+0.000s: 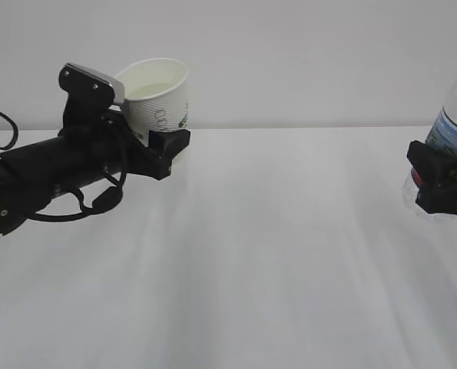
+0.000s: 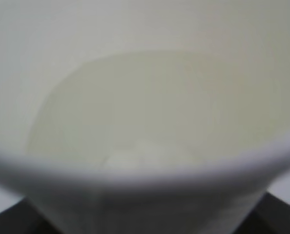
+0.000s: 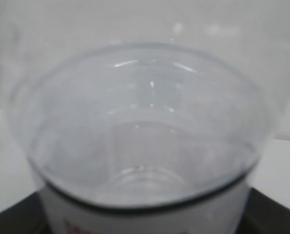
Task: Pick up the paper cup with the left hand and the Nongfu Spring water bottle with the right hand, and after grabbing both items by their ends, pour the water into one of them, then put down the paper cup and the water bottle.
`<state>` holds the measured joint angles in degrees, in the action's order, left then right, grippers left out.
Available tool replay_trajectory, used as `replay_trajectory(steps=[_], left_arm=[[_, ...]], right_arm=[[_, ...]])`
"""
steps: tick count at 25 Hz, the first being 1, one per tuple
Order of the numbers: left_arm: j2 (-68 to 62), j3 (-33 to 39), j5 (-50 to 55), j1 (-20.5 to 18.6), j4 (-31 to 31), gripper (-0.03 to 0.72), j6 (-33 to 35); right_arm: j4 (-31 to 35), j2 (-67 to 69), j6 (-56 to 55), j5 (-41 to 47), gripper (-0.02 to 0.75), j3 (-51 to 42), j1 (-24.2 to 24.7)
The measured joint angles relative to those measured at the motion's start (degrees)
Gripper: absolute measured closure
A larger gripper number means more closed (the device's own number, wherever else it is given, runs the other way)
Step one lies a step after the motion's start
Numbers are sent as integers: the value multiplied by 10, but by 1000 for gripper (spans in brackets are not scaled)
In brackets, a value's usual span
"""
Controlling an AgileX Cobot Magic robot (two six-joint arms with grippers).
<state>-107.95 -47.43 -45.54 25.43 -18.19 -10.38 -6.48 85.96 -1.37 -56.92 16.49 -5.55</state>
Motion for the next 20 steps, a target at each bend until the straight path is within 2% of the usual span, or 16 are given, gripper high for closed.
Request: replay_trajectory(steps=[20], left_arm=[[0,0,15,-129,43,172,1]], right_arm=[[-1,0,0,-5,272,0,0]])
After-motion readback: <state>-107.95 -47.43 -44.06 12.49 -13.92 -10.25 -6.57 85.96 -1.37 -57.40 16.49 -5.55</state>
